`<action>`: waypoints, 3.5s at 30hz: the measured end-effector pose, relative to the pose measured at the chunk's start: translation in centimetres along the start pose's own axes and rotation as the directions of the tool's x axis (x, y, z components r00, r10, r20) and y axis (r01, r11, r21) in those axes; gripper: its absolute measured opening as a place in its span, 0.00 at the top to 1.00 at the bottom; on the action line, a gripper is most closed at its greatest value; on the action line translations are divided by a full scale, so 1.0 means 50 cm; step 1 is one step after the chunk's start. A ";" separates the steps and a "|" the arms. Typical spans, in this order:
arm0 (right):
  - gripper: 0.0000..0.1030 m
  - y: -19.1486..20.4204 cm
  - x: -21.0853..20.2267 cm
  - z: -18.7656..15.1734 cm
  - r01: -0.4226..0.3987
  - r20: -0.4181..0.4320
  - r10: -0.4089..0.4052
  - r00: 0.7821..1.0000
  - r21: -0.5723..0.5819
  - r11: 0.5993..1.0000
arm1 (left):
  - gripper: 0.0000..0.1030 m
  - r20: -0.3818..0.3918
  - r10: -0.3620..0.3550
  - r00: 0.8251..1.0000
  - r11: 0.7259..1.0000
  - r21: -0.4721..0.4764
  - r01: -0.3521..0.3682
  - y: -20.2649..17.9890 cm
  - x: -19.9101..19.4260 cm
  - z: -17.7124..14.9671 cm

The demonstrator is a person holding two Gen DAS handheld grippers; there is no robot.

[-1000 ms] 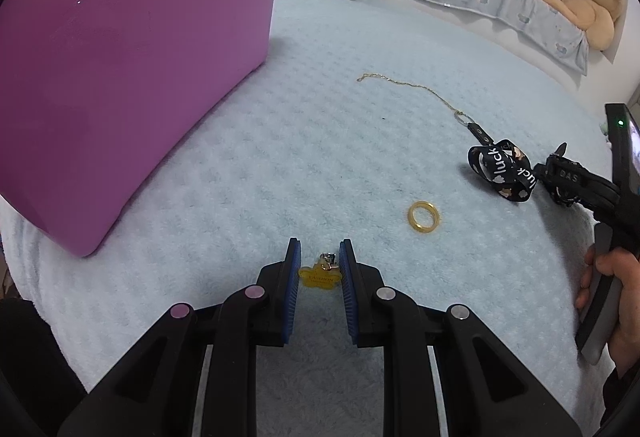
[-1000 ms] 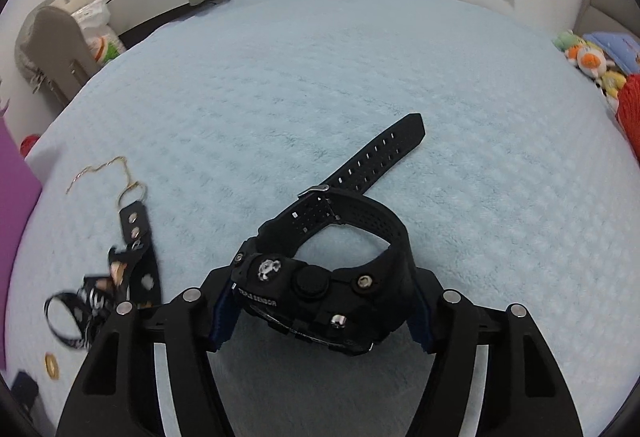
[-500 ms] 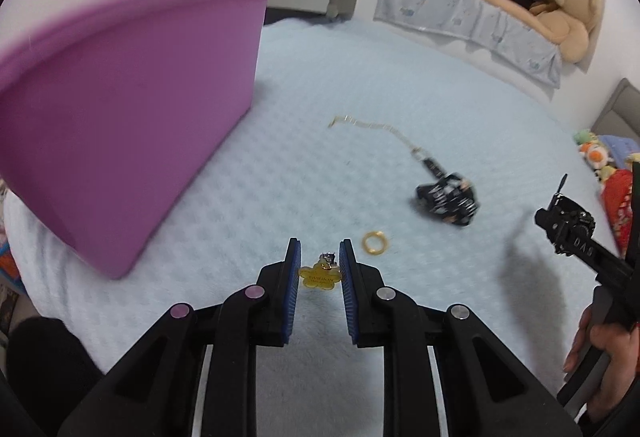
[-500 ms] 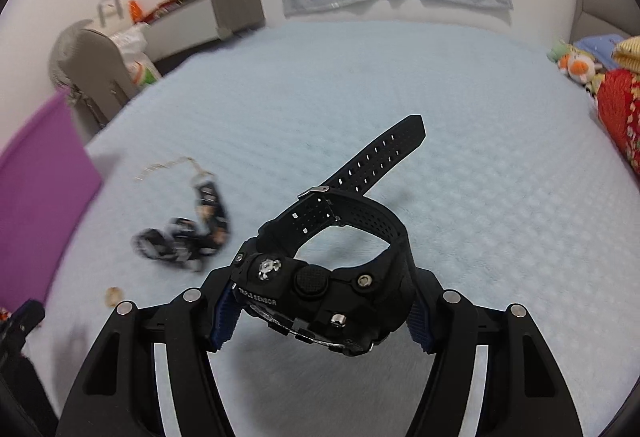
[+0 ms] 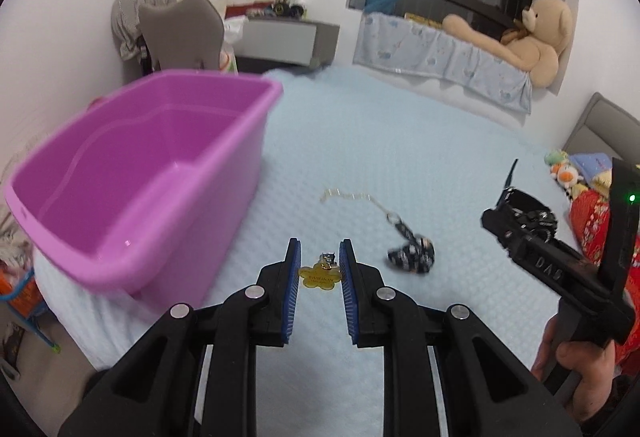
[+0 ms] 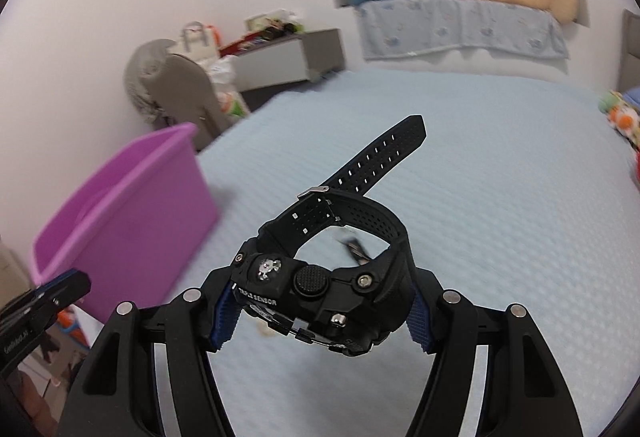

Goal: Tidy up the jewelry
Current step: 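Carry the watch in right tool while left tool carries the charm over the tub, then open right tool dropping the watch while left tool releases the charm into the tub, then move both open tools from the tub back over the ring and lanyard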

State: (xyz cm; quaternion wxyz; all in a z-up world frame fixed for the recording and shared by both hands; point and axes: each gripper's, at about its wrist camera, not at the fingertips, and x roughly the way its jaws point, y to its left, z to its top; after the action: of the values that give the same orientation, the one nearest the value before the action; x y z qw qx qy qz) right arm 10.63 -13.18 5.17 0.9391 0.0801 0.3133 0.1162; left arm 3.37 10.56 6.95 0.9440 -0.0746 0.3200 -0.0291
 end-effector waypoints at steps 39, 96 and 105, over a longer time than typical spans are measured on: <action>0.37 0.624 0.386 0.168 -0.385 -0.466 0.214 0.858 -0.309 0.870 | 0.81 -0.228 0.254 0.940 0.911 -0.270 -0.312 0.439 0.118 0.161; 0.29 0.602 0.354 0.173 -0.334 -0.447 0.183 0.876 -0.288 0.897 | 0.25 -0.240 0.345 0.908 0.875 -0.267 -0.403 0.415 0.070 0.159; 0.29 0.583 0.319 0.173 -0.322 -0.416 0.181 0.891 -0.299 0.898 | 0.25 -0.214 0.358 0.909 0.879 -0.250 -0.405 0.394 0.038 0.155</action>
State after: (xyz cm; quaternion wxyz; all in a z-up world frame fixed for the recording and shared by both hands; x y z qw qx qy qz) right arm 23.36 18.44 9.43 0.8359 -0.0764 0.4484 0.3073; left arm 9.72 30.77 8.77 0.8809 -0.1444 0.4044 0.1991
